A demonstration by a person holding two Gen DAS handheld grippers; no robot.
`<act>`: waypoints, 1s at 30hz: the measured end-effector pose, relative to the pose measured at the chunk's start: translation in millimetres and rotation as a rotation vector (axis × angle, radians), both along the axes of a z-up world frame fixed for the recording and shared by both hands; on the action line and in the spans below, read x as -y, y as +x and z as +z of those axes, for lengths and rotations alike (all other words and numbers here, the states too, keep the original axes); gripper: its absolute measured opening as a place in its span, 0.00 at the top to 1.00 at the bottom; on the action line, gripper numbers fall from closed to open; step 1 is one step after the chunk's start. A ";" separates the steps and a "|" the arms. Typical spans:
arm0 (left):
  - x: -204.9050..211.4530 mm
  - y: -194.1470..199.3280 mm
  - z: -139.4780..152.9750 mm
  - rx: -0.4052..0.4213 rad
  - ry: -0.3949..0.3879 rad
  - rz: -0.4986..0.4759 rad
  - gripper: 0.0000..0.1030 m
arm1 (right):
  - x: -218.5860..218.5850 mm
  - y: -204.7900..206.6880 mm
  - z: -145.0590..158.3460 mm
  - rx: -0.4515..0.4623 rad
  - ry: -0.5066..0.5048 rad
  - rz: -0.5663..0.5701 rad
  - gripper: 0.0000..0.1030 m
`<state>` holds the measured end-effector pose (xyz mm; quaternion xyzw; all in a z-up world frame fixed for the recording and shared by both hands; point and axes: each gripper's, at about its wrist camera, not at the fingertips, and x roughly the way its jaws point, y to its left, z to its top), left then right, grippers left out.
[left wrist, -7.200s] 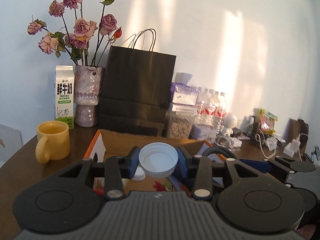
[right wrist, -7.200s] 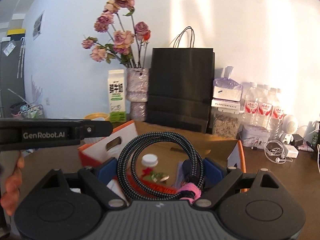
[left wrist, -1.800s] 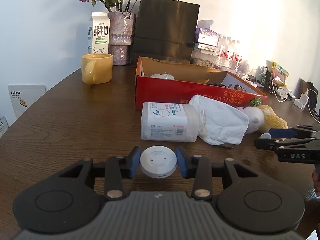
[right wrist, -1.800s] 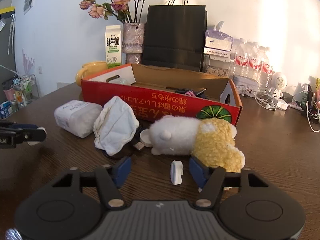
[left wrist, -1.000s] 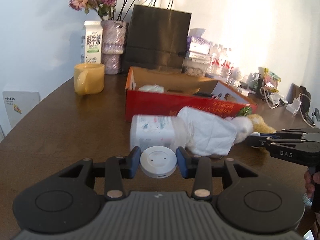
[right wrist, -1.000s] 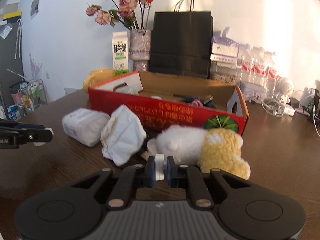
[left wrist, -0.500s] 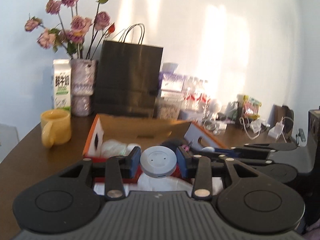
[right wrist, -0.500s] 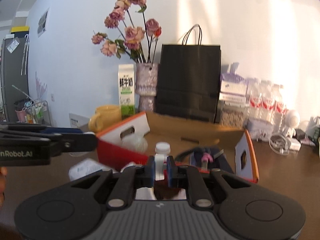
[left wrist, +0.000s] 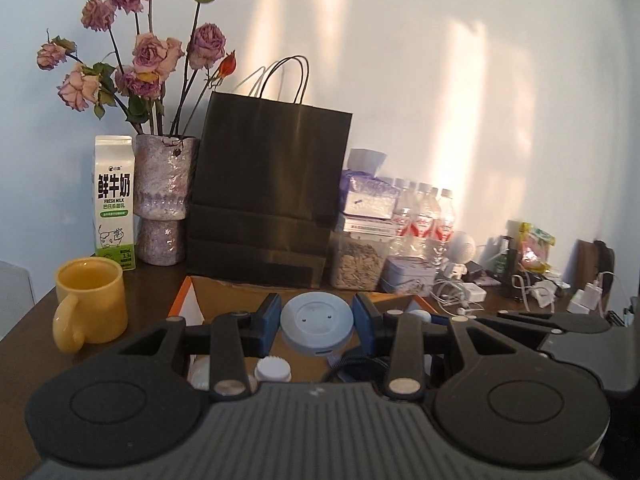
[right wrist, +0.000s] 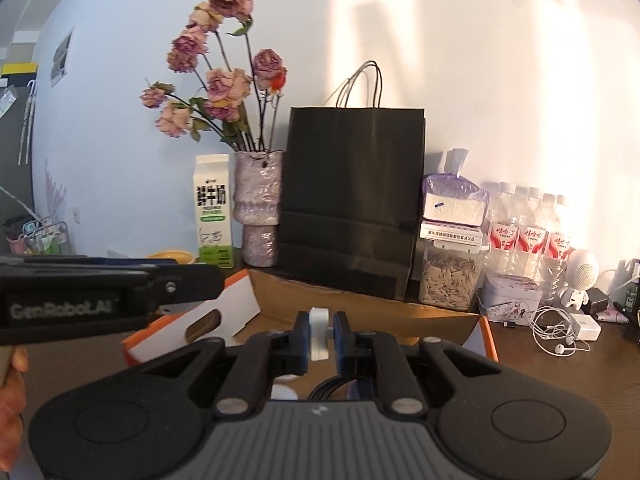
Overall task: Organize objects
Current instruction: 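Carry the lid and plug into the box and open both tools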
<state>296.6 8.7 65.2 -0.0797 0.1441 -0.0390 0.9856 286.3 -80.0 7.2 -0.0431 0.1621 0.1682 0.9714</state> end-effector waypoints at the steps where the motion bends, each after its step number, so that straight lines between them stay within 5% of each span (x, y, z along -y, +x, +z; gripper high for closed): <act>1: -0.7 7.2 -1.4 -0.004 -0.002 0.006 0.61 | 0.2 6.5 -0.6 -0.004 0.005 -0.002 0.89; 14: -8.7 61.1 -34.0 -0.115 0.001 0.055 0.58 | 5.7 59.9 -34.5 -0.106 -0.005 -0.037 0.86; 15: -10.4 61.6 -34.9 -0.119 -0.004 0.063 0.47 | 6.5 61.1 -36.7 -0.118 -0.012 -0.041 0.76; 16: -12.0 61.3 -35.2 -0.117 -0.008 0.071 0.31 | 7.0 63.0 -39.8 -0.137 -0.021 -0.046 0.45; 17: -13.2 60.3 -34.5 -0.114 -0.011 0.081 0.20 | 6.9 64.1 -42.5 -0.149 -0.031 -0.058 0.26; 18: -14.1 59.6 -34.2 -0.110 -0.012 0.096 0.00 | 6.9 64.3 -44.9 -0.155 -0.044 -0.072 0.00; 30: -8.3 48.7 -23.1 -0.089 0.008 0.116 0.00 | 11.8 54.5 -37.4 -0.129 -0.037 -0.098 0.00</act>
